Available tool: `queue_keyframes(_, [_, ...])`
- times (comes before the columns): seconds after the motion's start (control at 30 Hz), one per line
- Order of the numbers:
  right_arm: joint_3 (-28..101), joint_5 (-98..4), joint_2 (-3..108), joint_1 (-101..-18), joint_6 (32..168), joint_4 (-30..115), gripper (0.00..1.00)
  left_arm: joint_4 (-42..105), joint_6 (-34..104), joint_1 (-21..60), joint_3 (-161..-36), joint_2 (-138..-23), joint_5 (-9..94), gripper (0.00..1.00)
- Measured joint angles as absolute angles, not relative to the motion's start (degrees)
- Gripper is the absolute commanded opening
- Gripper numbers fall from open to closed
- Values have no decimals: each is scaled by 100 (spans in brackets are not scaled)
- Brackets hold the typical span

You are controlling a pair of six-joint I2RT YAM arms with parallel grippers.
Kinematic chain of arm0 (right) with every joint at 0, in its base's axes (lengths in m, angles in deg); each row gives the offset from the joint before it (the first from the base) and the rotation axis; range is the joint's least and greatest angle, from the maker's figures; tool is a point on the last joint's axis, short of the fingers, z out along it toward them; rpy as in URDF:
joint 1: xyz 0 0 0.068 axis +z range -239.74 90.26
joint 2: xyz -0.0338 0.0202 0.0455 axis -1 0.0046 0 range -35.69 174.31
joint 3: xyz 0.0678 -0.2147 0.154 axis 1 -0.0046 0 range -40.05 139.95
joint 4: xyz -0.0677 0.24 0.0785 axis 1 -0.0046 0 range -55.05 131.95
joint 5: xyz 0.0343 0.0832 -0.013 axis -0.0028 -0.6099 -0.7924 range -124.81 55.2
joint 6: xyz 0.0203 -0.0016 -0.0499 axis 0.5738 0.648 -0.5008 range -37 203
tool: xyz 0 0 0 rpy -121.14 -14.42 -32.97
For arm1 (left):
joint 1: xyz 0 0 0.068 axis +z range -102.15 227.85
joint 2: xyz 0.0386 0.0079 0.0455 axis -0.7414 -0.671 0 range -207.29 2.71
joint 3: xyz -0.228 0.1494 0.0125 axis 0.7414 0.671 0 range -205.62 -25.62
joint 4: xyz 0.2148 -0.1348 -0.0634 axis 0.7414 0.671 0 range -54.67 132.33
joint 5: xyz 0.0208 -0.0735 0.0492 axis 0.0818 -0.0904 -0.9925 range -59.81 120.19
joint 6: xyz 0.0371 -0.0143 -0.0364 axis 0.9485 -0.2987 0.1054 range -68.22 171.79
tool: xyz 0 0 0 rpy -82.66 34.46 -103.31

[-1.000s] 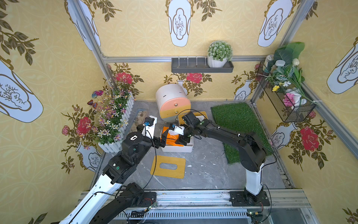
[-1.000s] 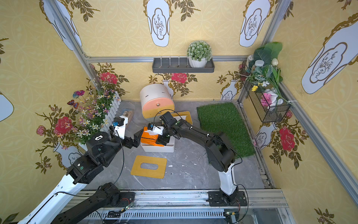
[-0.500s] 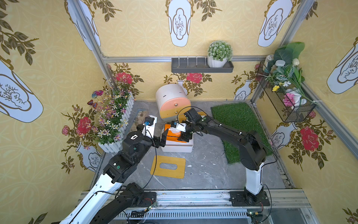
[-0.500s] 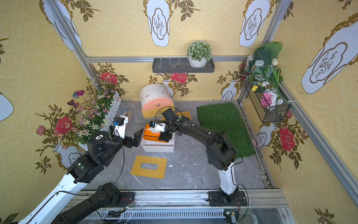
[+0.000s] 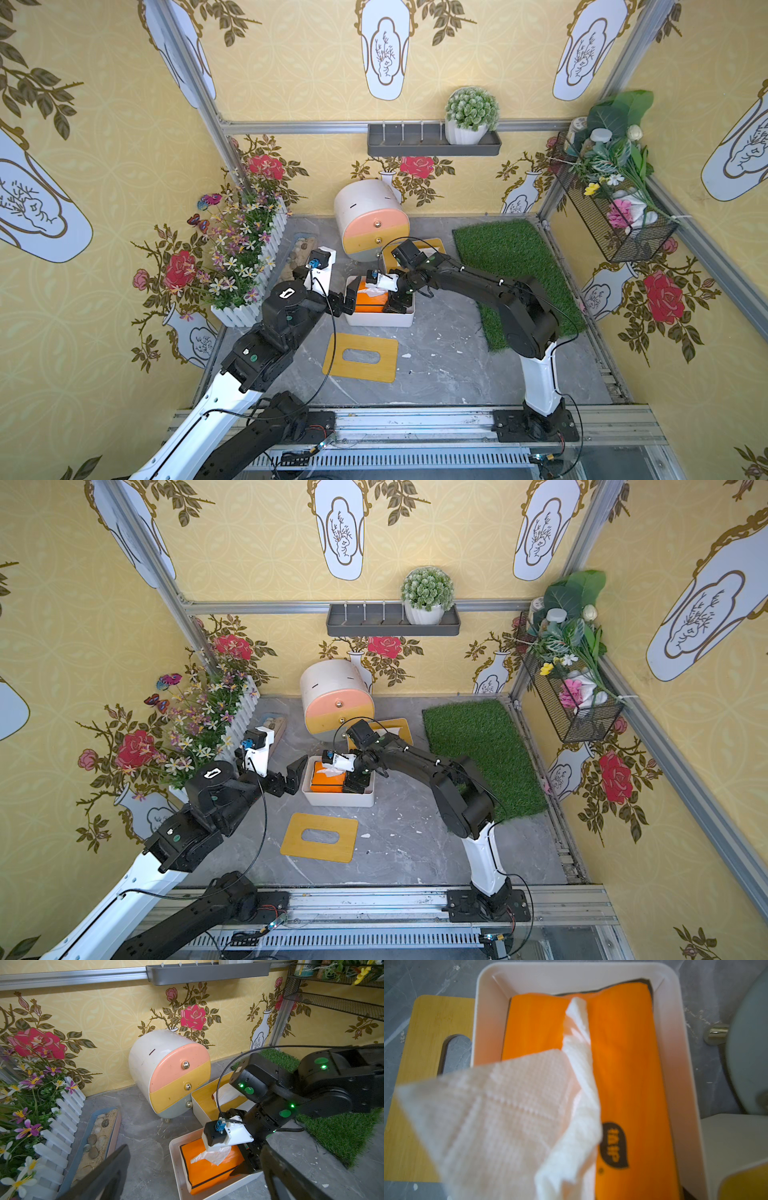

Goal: Put the tissue paper into the tissue box
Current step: Place the paper towel in the tissue box, then pick up the box lid from the center of the board.

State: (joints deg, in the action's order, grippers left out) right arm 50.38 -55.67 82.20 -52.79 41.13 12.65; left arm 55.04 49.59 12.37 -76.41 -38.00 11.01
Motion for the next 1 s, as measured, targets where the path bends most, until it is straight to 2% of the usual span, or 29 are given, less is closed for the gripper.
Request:
queue_keyframes(0.23, [5243,-5532,8491,-5263,4133,1125,95,5504,4957,1263,-7641,-3789,1116,100])
queue_keyframes(0.4, [5329,-5372,8292,-5235,4231,1027,100,5504,4950,1270,-7641,-3787,1116,100])
queue_keyframes(0.67, [5009,-5326,7112,-5145,4303,1119,100,5504,4944,1283,-7641,-3761,1103,100])
queue_keyframes(1.0, [3191,-5772,5643,-3900,5071,2041,100,5486,4856,1353,-7588,-3713,642,100])
